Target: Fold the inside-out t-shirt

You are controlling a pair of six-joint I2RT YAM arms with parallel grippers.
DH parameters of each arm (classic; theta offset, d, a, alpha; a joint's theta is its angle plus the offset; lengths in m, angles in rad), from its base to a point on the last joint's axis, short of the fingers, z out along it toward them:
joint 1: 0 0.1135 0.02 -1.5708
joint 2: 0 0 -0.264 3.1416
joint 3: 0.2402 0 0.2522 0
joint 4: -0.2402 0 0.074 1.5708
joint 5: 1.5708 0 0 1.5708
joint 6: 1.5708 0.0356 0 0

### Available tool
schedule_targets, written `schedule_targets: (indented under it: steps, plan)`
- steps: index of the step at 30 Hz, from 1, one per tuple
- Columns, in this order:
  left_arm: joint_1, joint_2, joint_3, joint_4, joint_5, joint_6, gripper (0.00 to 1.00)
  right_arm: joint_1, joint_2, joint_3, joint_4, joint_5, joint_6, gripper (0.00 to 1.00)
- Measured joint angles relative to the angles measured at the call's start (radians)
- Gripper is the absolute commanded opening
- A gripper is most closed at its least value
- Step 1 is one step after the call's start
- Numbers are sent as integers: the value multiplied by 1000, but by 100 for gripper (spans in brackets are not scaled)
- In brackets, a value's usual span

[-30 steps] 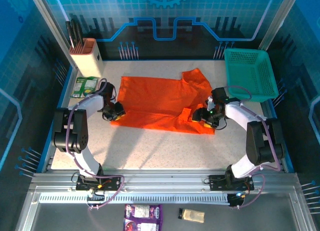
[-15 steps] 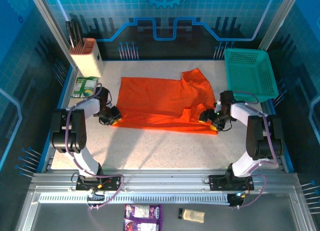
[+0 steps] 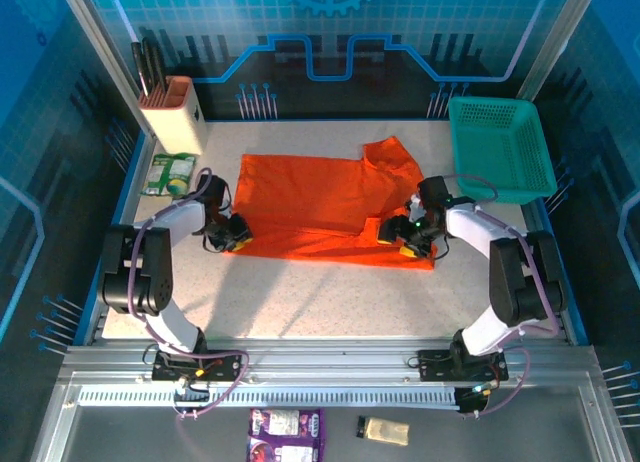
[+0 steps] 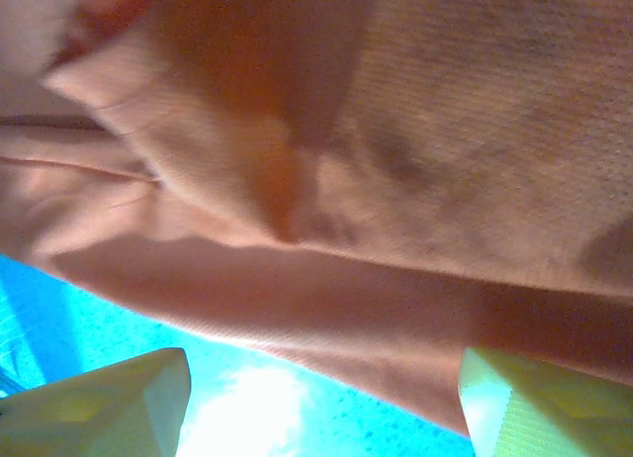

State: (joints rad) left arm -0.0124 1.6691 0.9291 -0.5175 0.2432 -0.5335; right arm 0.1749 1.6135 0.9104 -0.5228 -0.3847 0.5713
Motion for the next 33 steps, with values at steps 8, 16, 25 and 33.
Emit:
schedule_targets:
  steps: [8, 16, 25, 33]
  plan:
    - [15, -96, -154, 56, 18, -45, 24, -72, -85, -157, 41, -3, 16, 73]
    - [14, -323, -328, 0, 19, -107, 24, -87, -224, -241, -43, 30, 7, 71]
    - [6, -412, -258, -67, 32, -130, 24, 25, -304, -160, -65, -23, 43, 68]
    - [0, -278, -132, -61, 43, -100, 24, 158, -41, 63, 67, -53, 94, 66]
